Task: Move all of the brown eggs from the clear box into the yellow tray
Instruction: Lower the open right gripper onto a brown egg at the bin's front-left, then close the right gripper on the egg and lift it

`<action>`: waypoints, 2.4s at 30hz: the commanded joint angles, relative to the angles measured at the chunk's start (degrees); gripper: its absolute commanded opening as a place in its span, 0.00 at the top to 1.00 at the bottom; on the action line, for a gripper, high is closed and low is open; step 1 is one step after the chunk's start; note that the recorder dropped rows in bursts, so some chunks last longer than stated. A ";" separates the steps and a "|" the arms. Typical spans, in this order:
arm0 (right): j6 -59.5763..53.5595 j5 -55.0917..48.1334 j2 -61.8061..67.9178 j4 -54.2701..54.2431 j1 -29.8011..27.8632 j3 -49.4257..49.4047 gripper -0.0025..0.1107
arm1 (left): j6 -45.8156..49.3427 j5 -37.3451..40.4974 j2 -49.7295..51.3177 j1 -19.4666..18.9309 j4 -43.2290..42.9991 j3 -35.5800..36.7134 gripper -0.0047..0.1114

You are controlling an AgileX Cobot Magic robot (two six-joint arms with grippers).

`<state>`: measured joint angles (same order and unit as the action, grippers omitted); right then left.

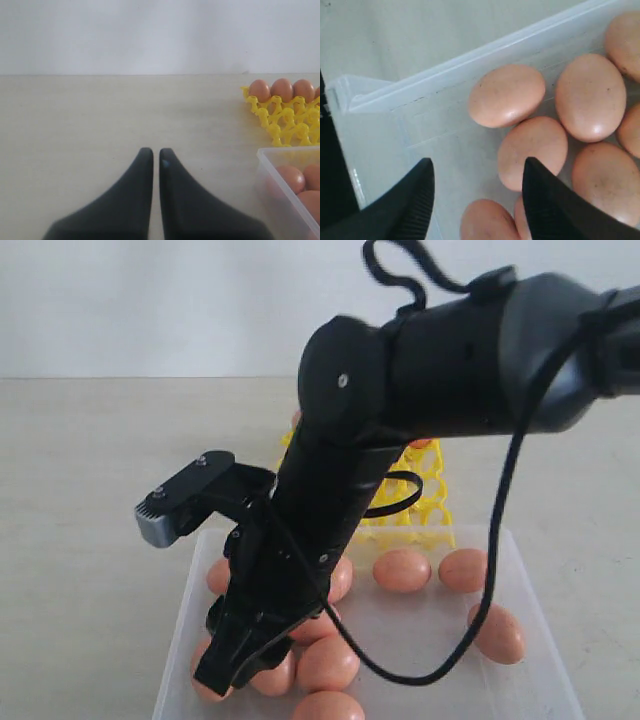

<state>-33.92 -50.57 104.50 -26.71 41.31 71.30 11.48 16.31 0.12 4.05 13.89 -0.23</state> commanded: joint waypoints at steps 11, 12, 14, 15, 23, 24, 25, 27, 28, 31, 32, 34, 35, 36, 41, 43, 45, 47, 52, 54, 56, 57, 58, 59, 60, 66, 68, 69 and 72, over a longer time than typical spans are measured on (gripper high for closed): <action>14.31 7.99 6.55 8.04 1.21 0.32 0.56 | 0.15 -0.07 -0.12 0.51 0.06 0.23 0.92; 14.55 8.43 7.14 8.02 1.21 0.32 0.56 | 0.15 -0.07 -0.12 0.51 0.06 0.23 0.92; 14.77 8.43 7.77 8.15 1.21 0.32 0.56 | 0.15 -0.07 -0.12 0.51 0.06 0.23 0.92; 14.77 8.43 8.19 8.15 1.21 0.32 0.56 | 0.15 -0.07 -0.12 0.51 0.06 0.23 0.92; 15.82 9.36 10.45 9.03 1.21 0.32 0.56 | 0.15 -0.07 -0.12 0.51 0.06 0.23 0.92; 15.82 9.36 10.57 9.03 1.21 0.32 0.56 | 0.15 -0.07 -0.12 0.51 0.06 0.23 0.92; 15.82 9.36 10.79 9.03 1.21 0.32 0.57 | 0.15 -0.07 -0.12 0.51 0.06 0.23 0.92; 15.82 8.84 10.79 9.03 1.21 0.32 0.63 | 0.15 -0.07 -0.12 0.51 0.06 0.23 0.92; 15.82 8.69 10.67 9.03 1.21 0.32 0.68 | 0.15 -0.07 -0.12 0.51 0.06 0.23 0.92; 15.37 7.65 10.59 9.03 1.21 0.32 0.95 | 0.15 -0.07 -0.12 0.51 0.06 0.23 0.92; 15.48 7.47 10.59 9.03 1.21 0.32 0.98 | 0.15 -0.07 -0.12 0.51 0.06 0.23 0.92; 15.48 6.89 10.45 9.03 1.21 0.32 0.98 | 0.15 -0.07 -0.12 0.51 0.06 0.23 0.92; 15.48 6.49 10.42 9.03 1.21 0.32 0.98 | 0.15 -0.07 -0.12 0.51 0.06 0.23 0.92; 15.63 5.93 10.00 9.03 1.21 0.32 0.98 | 0.15 -0.07 -0.12 0.51 0.06 0.23 0.92; 20.06 4.35 4.64 9.07 1.21 0.32 0.98 | 0.15 -0.07 -0.12 0.51 0.06 0.23 0.92; 21.01 6.58 0.64 9.53 1.21 0.32 0.98 | 0.15 -0.07 -0.12 0.51 0.06 0.23 0.92; 21.64 10.37 -3.13 9.53 1.21 0.32 0.98 | 0.15 -0.07 -0.12 0.51 0.06 0.23 0.92; 21.52 15.91 -6.54 9.81 1.21 0.32 0.98 | 0.15 -0.07 -0.12 0.51 0.06 0.23 0.92; 21.39 38.30 -10.62 16.59 1.21 0.04 0.98 | 0.15 -0.07 -0.12 0.51 0.06 0.23 0.92; 21.39 48.27 -10.26 18.53 1.21 -0.88 0.98 | 0.15 -0.07 -0.12 0.51 0.06 0.23 0.92; 20.73 62.24 -8.06 18.56 1.21 -2.02 0.98 | 0.15 -0.07 -0.12 0.51 0.06 0.23 0.92; 18.11 66.83 -5.65 18.30 1.01 -2.02 0.98 | 0.15 -0.07 -0.12 0.51 0.06 0.23 0.92; 17.52 68.29 -4.43 18.08 0.94 -2.02 0.98 | 0.15 -0.07 -0.12 0.51 0.06 0.23 0.92; 16.52 69.64 -2.23 18.07 0.63 -2.02 0.98 | 0.15 -0.07 -0.12 0.51 0.06 0.23 0.92; 16.00 70.00 -1.45 18.07 0.51 -2.02 0.98 | 0.15 -0.07 -0.12 0.51 0.06 0.23 0.92; 14.14 80.76 8.38 10.11 -8.10 -2.17 0.98 | 0.15 -0.07 -0.12 0.51 0.06 0.23 0.92; 14.14 80.42 10.00 13.96 -10.37 -2.17 0.98 | 0.15 -0.07 -0.12 0.51 0.06 0.23 0.92; 14.42 80.15 10.78 16.33 -11.11 -2.17 0.98 | 0.15 -0.07 -0.12 0.51 0.06 0.23 0.92; 15.70 80.25 13.25 18.30 -12.38 -2.17 0.98 | 0.15 -0.07 -0.12 0.51 0.06 0.23 0.92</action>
<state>-19.11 28.61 116.19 -10.96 29.94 69.22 11.48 16.31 0.12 4.05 13.89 -0.23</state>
